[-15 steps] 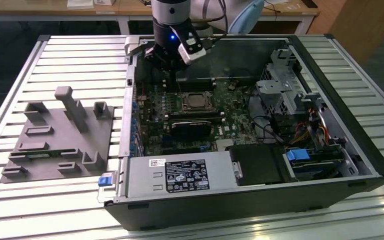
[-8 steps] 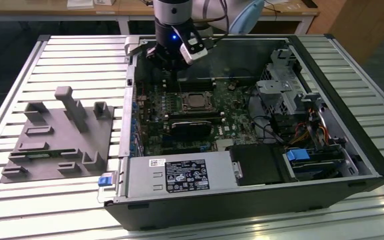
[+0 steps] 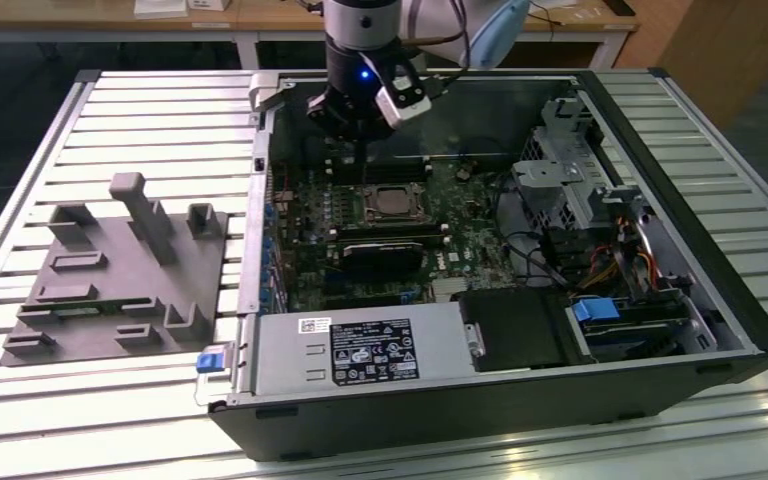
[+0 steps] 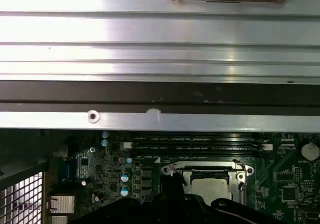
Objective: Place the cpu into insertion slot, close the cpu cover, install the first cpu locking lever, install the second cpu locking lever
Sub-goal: 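Install the first cpu locking lever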
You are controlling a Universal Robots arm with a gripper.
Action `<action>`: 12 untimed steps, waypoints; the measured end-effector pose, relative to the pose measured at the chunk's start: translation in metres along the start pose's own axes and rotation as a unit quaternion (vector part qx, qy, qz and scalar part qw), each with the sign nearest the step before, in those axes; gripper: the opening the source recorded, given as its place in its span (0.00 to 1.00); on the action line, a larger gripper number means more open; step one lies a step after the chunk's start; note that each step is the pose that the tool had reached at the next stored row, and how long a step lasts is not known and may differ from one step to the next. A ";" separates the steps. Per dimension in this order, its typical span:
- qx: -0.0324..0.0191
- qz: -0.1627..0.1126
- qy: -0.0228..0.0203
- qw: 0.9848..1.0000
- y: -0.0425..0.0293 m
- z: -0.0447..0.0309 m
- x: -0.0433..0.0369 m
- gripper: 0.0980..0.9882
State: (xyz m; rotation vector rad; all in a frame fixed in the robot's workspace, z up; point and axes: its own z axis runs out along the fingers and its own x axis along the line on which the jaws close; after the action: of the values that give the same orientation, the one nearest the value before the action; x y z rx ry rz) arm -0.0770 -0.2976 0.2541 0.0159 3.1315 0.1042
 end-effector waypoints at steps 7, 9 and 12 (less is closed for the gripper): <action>0.000 0.000 0.001 1.000 0.0000 0.0029 -0.0218 0.02; 0.000 0.000 0.001 1.000 0.0000 0.0029 -0.0218 0.02; -0.008 0.000 0.001 1.000 0.0000 0.0035 -0.0219 0.02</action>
State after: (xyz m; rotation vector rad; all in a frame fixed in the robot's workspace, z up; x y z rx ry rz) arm -0.0550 -0.2976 0.2509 0.0160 3.1319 0.1285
